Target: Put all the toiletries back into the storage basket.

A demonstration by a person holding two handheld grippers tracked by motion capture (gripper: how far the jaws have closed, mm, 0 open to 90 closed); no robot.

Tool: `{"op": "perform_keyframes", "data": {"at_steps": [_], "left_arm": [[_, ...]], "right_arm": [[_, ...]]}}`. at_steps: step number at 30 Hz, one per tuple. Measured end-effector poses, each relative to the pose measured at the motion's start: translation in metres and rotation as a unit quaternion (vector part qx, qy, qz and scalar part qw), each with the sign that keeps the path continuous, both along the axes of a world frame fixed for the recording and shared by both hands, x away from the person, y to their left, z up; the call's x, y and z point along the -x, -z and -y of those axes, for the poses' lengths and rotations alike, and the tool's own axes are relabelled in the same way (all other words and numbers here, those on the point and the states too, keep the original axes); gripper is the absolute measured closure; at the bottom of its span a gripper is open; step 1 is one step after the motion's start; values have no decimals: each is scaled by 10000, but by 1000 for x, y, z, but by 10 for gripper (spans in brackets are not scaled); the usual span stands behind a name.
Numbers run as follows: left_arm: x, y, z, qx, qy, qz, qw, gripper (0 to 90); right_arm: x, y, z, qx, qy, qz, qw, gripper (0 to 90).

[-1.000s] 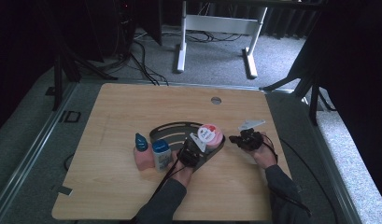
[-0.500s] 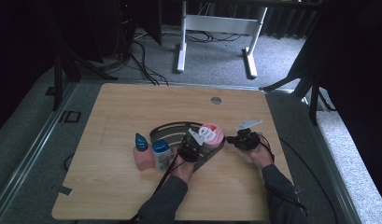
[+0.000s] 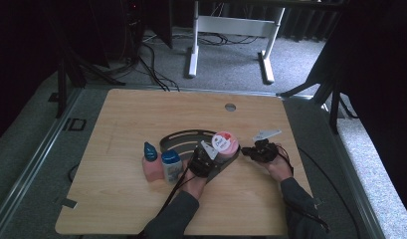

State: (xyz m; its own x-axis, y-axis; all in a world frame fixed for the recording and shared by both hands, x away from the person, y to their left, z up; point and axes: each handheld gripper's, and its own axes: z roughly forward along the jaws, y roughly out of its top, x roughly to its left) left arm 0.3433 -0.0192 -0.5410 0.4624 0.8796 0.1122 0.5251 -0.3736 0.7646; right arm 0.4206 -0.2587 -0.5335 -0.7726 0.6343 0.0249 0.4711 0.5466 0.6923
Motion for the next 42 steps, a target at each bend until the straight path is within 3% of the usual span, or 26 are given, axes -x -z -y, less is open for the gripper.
{"op": "perform_keyframes", "data": {"at_steps": [3, 6, 9, 15, 17, 20, 21, 26, 32, 33, 38, 42], "left_arm": [[4, -2, 1, -4, 111, 5, 9999, 689], [15, -9, -2, 115, 406, 0, 9991, 685], [22, -12, -6, 313, 868, -12, 9957, 665], [29, -10, -15, 342, 1290, -116, 9910, 653], [30, -9, -20, 458, 1526, -197, 9870, 649], [33, -8, -24, 449, 1760, -164, 9832, 649], [33, -8, -24, 449, 1760, -164, 9832, 650], [39, -11, -31, 412, 2014, -181, 9785, 634], [44, -17, -40, 738, 2309, -365, 9695, 600], [44, -17, -40, 738, 2309, -365, 9695, 597], [50, -29, -49, 929, 2537, -476, 9616, 584], [54, -41, -53, 971, 2681, -463, 9574, 571]], "right_arm": [[2, 2, 1, 1, -1, -31, 10000, 821], [9, 7, 7, -86, 43, -93, 9999, 789], [14, 11, 9, -146, 76, -132, 9998, 761], [26, 18, 9, -205, 109, -33, 9997, 710], [29, 18, 7, -175, 129, 26, 9998, 694], [33, 19, 4, -97, 162, 158, 9997, 664], [33, 19, 4, -97, 162, 158, 9997, 664], [39, 22, 2, -88, 248, 312, 9992, 625], [43, 24, 3, -182, 396, 395, 9983, 585], [43, 24, 3, -182, 396, 395, 9983, 585], [44, 25, 2, -202, 403, 406, 9982, 542], [46, 25, -1, -199, 437, 394, 9981, 504]]}}
